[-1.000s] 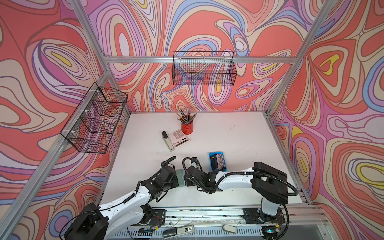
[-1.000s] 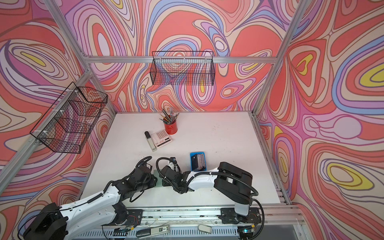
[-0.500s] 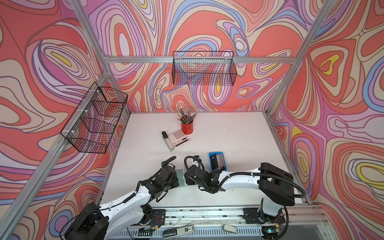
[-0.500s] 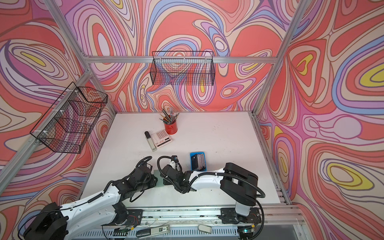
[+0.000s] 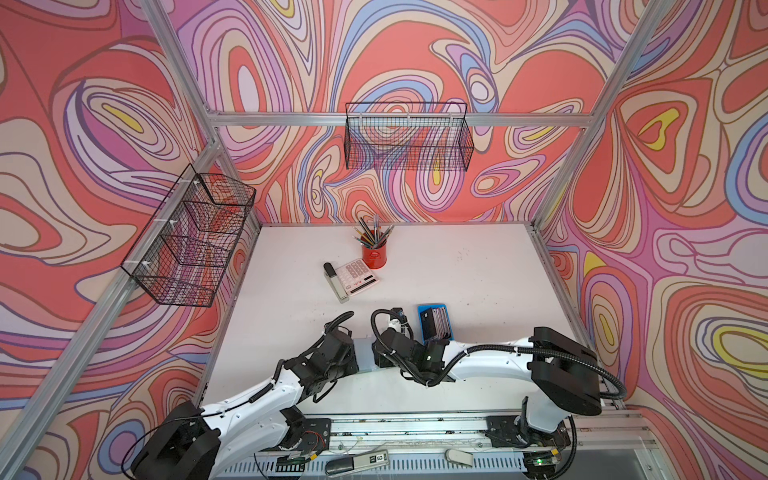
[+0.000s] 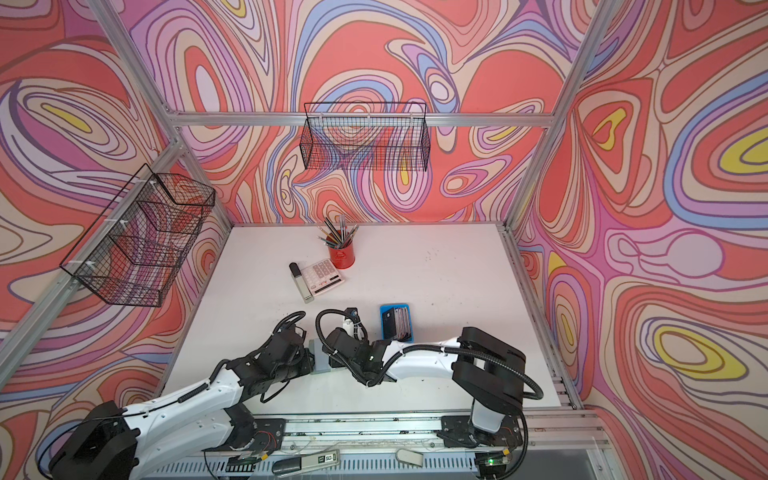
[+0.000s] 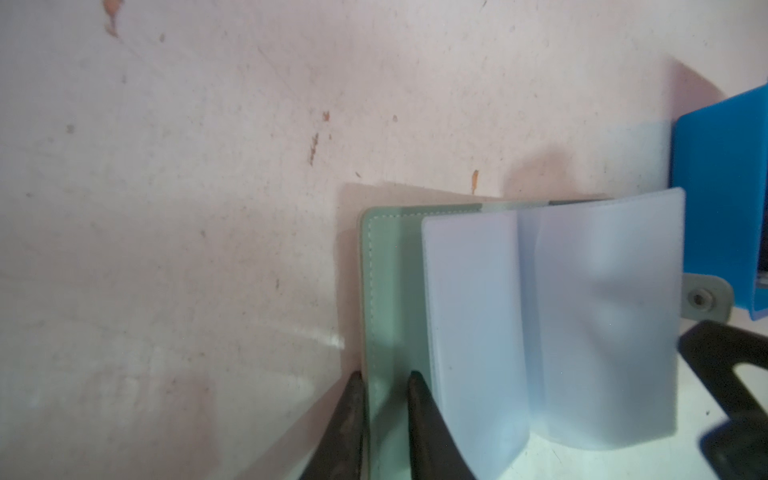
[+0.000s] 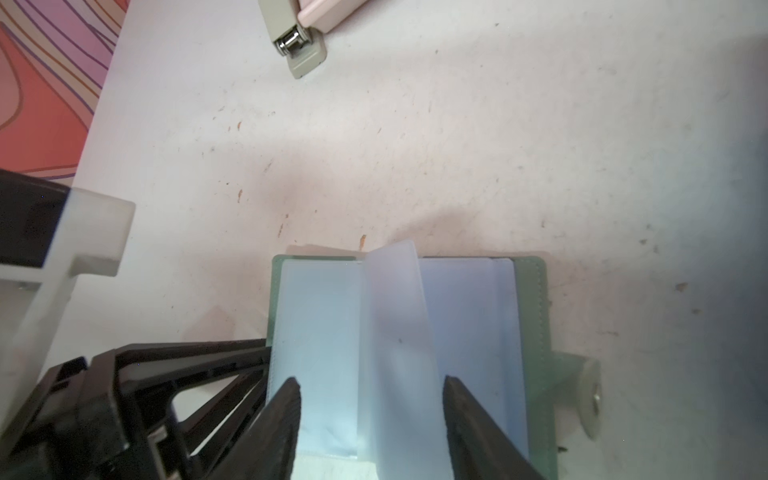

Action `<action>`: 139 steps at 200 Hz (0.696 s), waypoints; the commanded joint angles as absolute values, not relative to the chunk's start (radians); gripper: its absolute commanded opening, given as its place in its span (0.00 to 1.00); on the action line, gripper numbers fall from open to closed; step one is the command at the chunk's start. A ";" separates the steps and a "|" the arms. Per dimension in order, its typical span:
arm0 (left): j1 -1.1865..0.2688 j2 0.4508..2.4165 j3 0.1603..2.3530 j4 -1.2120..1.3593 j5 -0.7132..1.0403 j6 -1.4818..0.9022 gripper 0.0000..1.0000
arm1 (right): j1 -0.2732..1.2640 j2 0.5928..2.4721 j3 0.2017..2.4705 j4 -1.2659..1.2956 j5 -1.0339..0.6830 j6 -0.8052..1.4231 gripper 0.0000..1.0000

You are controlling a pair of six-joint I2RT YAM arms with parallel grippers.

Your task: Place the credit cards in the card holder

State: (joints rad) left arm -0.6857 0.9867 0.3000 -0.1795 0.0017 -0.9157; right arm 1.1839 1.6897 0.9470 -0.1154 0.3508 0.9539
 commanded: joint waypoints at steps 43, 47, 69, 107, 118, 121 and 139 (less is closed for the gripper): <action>-0.686 1.085 0.468 -0.204 0.067 -0.823 0.41 | 1.183 1.628 0.873 -0.120 0.414 0.975 0.58; -0.685 1.095 0.475 -0.199 0.081 -0.814 0.44 | 1.183 1.629 0.869 -0.115 0.414 0.975 0.58; -0.686 1.147 0.506 -0.204 0.102 -0.795 0.52 | 1.169 1.633 0.843 -0.087 0.388 0.981 0.58; -0.686 1.223 0.567 -0.199 0.134 -0.773 0.55 | 1.154 1.606 0.806 -0.063 0.374 0.989 0.58; -0.687 1.238 0.576 -0.191 0.154 -0.762 0.64 | 1.152 1.588 0.797 -0.063 0.376 0.989 0.58; -0.687 1.240 0.578 -0.188 0.160 -0.760 0.69 | 1.152 1.583 0.794 -0.063 0.378 0.989 0.58; -0.700 1.240 0.574 -0.150 0.187 -0.744 0.89 | 1.150 1.548 0.782 -0.068 0.385 0.985 0.58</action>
State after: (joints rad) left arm -0.6872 1.2320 0.5564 -0.1864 0.1341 -0.7799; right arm 1.1538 1.6131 0.8036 -0.0841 0.3733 0.9703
